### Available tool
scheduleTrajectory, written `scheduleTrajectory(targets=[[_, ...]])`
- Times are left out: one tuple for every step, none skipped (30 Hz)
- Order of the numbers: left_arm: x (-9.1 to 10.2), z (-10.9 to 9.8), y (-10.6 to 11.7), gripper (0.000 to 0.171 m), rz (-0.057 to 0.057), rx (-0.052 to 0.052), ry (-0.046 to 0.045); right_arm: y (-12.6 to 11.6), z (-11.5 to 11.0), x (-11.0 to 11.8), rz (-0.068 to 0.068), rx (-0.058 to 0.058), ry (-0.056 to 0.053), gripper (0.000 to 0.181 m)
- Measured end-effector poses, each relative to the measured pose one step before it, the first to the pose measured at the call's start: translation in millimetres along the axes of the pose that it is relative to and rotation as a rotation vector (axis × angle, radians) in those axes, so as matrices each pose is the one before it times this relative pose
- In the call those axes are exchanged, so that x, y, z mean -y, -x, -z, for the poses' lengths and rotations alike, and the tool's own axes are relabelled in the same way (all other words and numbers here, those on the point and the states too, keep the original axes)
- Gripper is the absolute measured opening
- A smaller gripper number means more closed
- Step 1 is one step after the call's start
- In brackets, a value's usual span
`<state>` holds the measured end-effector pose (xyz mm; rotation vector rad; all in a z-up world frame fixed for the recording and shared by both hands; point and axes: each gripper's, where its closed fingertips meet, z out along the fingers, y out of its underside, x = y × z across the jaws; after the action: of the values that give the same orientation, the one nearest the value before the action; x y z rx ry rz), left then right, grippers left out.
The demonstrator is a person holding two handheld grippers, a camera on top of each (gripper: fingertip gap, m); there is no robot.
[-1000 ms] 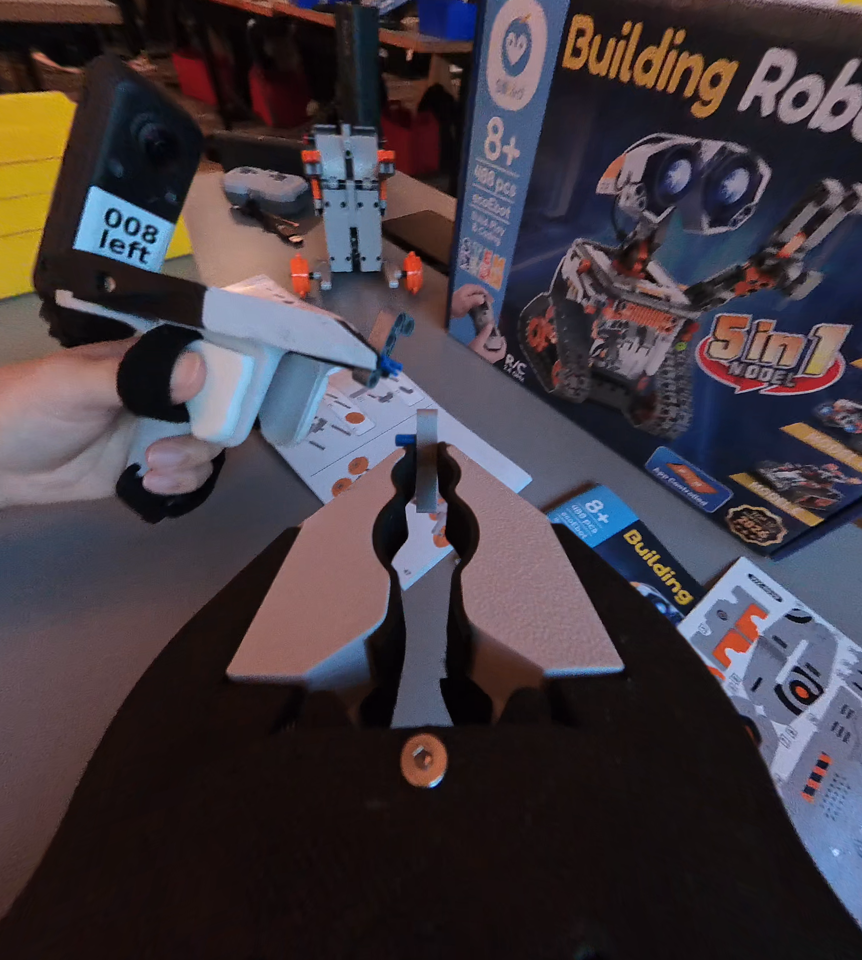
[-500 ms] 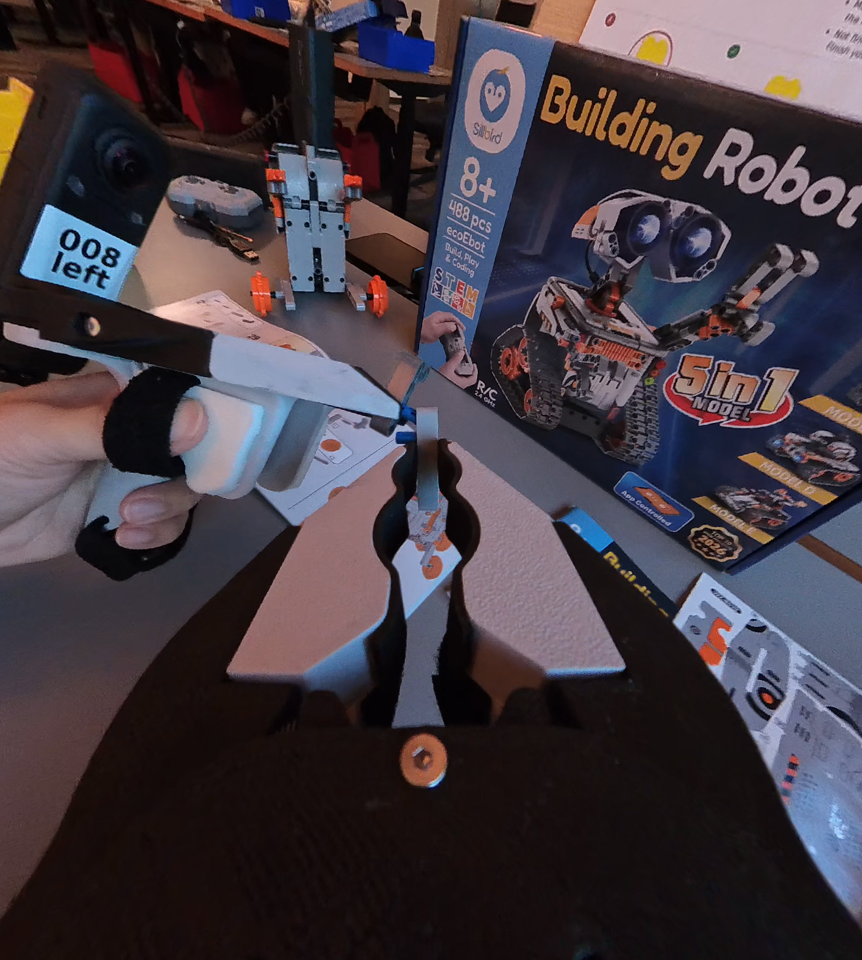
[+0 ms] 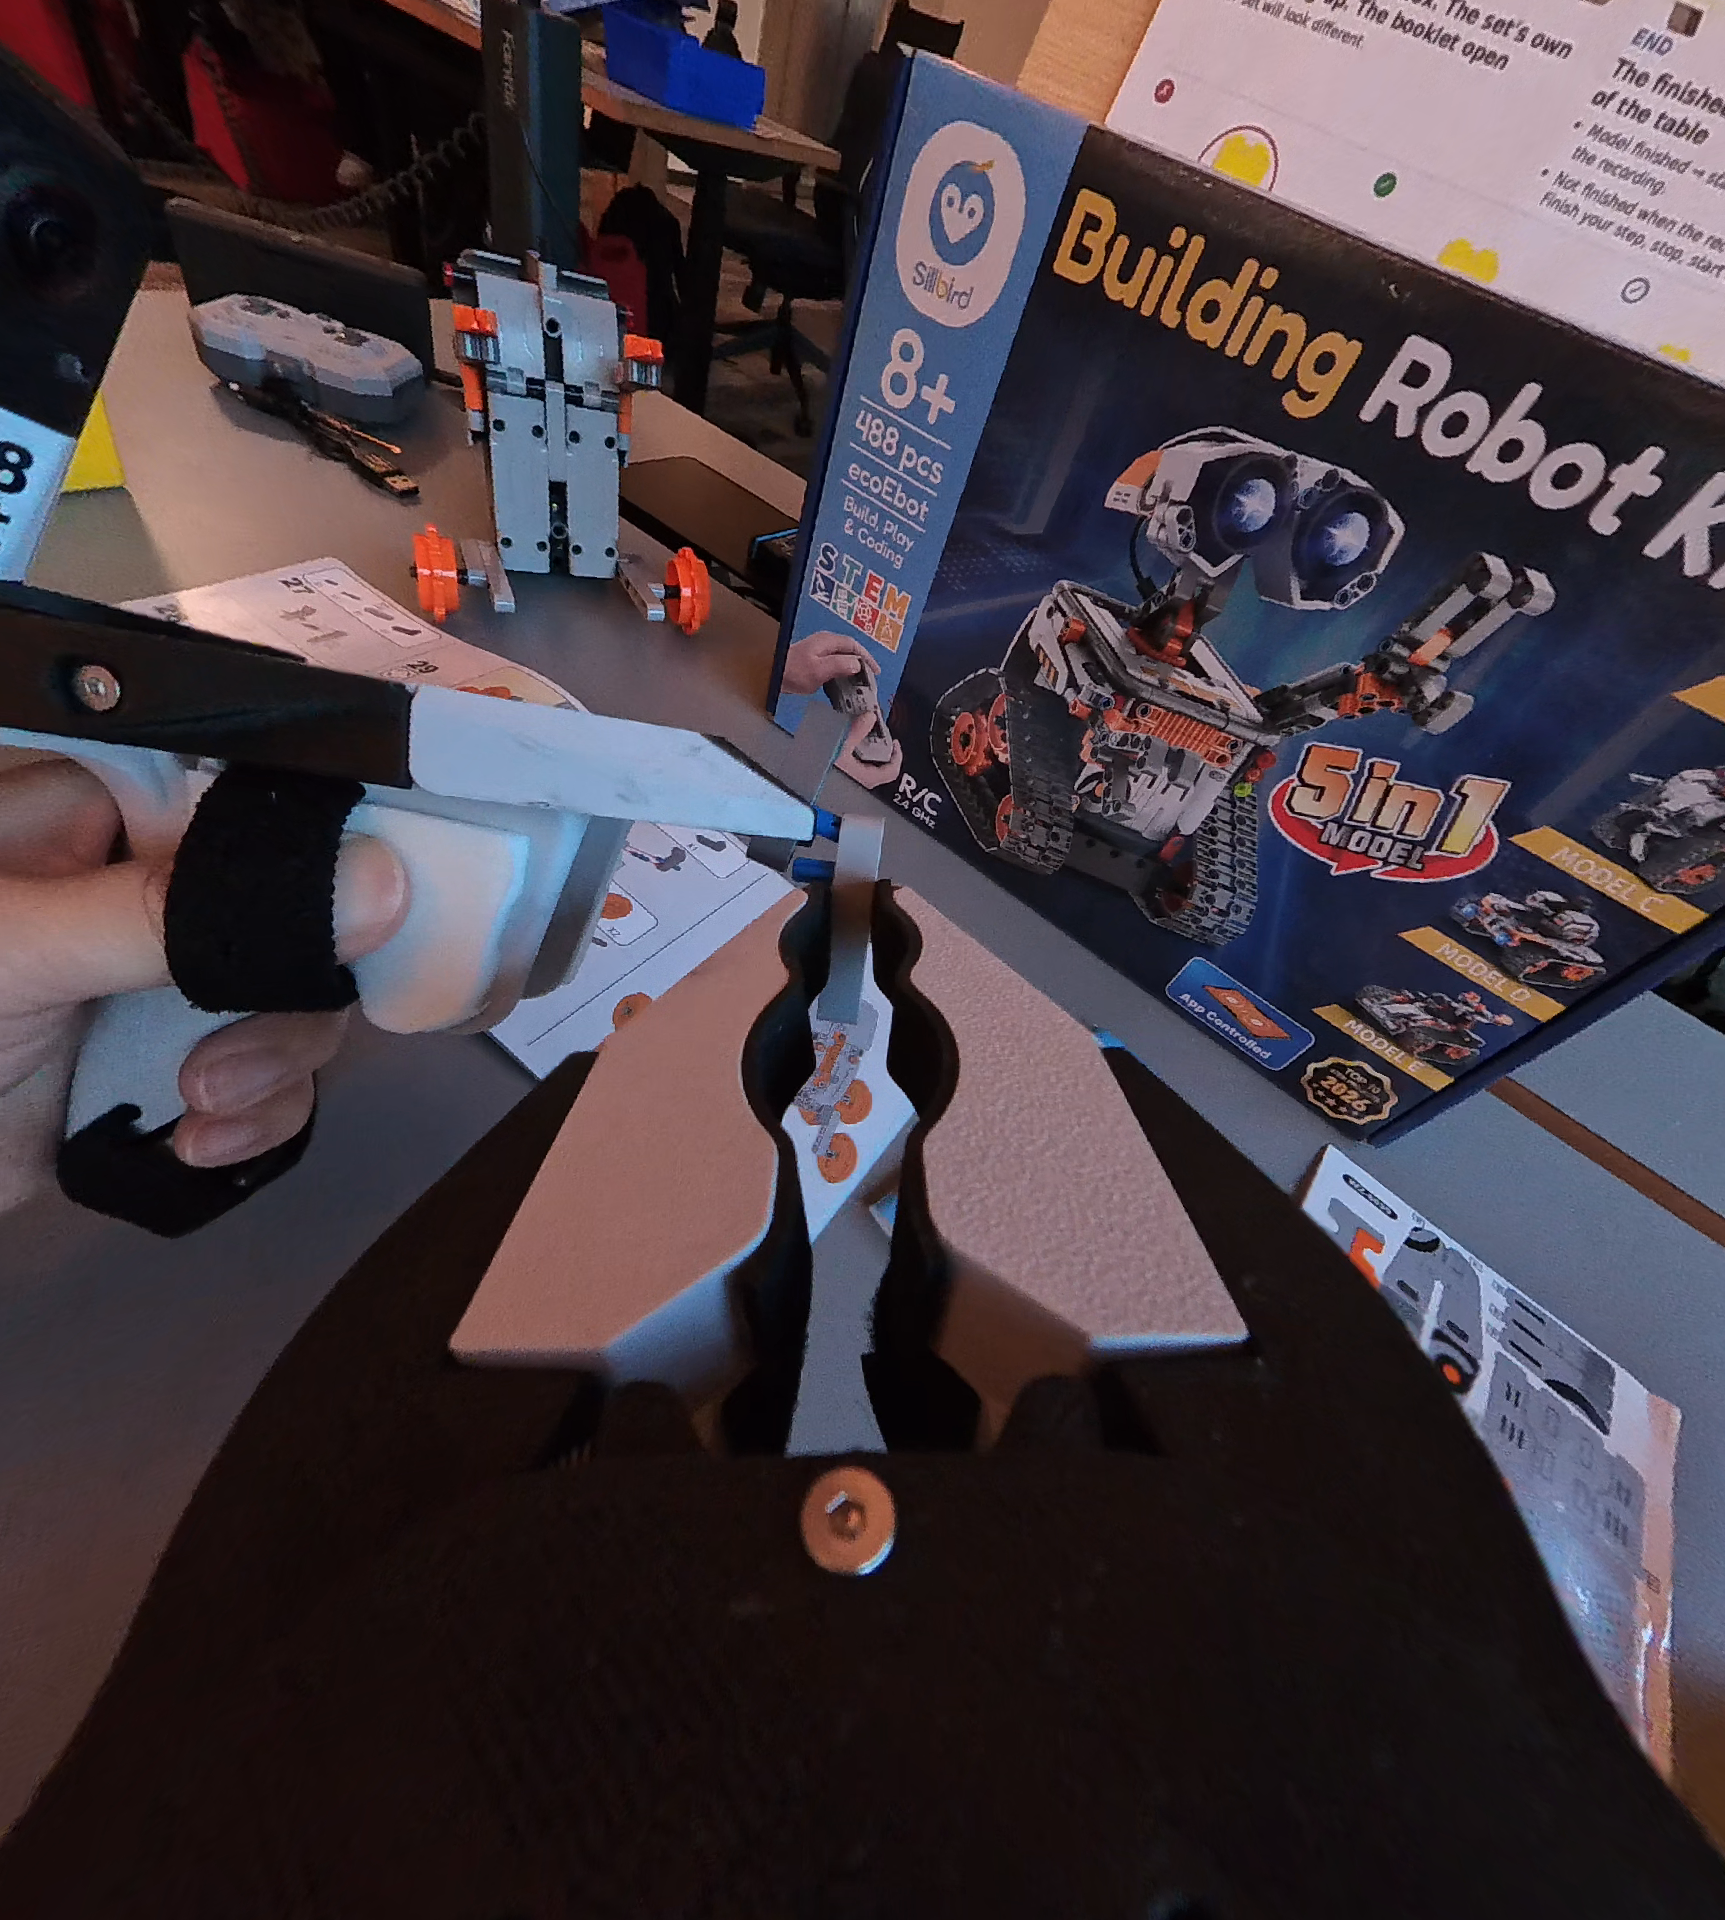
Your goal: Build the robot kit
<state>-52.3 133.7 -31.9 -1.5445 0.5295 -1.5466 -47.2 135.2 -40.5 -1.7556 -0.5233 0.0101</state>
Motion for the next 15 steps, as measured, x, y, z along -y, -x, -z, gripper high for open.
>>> scheduleTrajectory(targets=[[0.05, 0.23, 0.48, 0.005, -0.0030, 0.0033, -0.00337, 0.16, -0.40, -0.12, -0.0047, -0.0026, -0.0021, 0.006], [-0.24, 0.11, 0.48, 0.005, -0.0008, 0.0043, -0.00325, 0.22, -0.40, -0.56, -0.0029, -0.0040, 0.0025, 0.006], [-0.34, -0.08, 0.36, 0.004, -0.0004, 0.0034, -0.00350, -0.27, -0.03, -0.33, -0.0005, -0.0069, 0.0017, 0.006], [0.04, -0.16, 0.13, 0.004, 0.0015, 0.0015, -0.00521, 0.00, -0.05, 0.10, -0.0062, -0.0059, -0.0015, 0.006], [0.37, -0.17, -0.10, 0.004, 0.0024, 0.0010, -0.00624, -0.02, -0.04, 0.39, -0.0064, -0.0034, -0.0023, 0.006], [0.46, -0.16, -0.11, 0.004, 0.0016, 0.0002, -0.00494, -0.36, -0.03, 0.65, 0.0004, -0.0038, -0.0031, 0.006], [0.73, -0.06, -0.35, 0.004, -0.0015, 0.0006, -0.00502, -0.10, 0.05, 0.84, 0.0014, -0.0047, -0.0055, 0.006], [0.67, 0.14, -0.23, 0.004, -0.0041, 0.0026, -0.00430, 0.44, -0.10, 0.63, 0.0022, -0.0018, -0.0048, 0.006], [-0.02, 0.43, 0.34, 0.004, -0.0024, 0.0050, 0.00067, 0.62, -0.24, -0.41, 0.0107, 0.0013, 0.0013, 0.006], [-0.61, 0.29, 0.51, 0.004, -0.0020, 0.0057, 0.00475, 0.36, -0.32, -1.00, 0.0115, 0.0007, 0.0045, 0.006], [-0.49, 0.30, 0.46, 0.004, -0.0031, 0.0026, 0.00464, 0.31, 0.03, -0.30, 0.0056, 0.0014, -0.0007, 0.006], [0.31, 0.28, -0.20, 0.004, -0.0025, -0.0003, -0.00002, 0.26, 0.24, 0.50, -0.0072, 0.0062, -0.0047, 0.006], [0.42, 0.21, -0.38, 0.004, -0.0043, 0.0006, -0.00041, 0.03, 0.21, 0.36, -0.0088, 0.0076, -0.0012, 0.006], [0.01, -0.12, -0.24, 0.004, -0.0090, 0.0028, 0.00285, -0.26, 0.23, 0.01, -0.0005, 0.0051, -0.0004, 0.006], [0.10, -0.06, -0.65, 0.004, -0.0139, 0.0034, 0.00346, -0.11, 0.65, 0.51, 0.0016, 0.0029, -0.0048, 0.006]])
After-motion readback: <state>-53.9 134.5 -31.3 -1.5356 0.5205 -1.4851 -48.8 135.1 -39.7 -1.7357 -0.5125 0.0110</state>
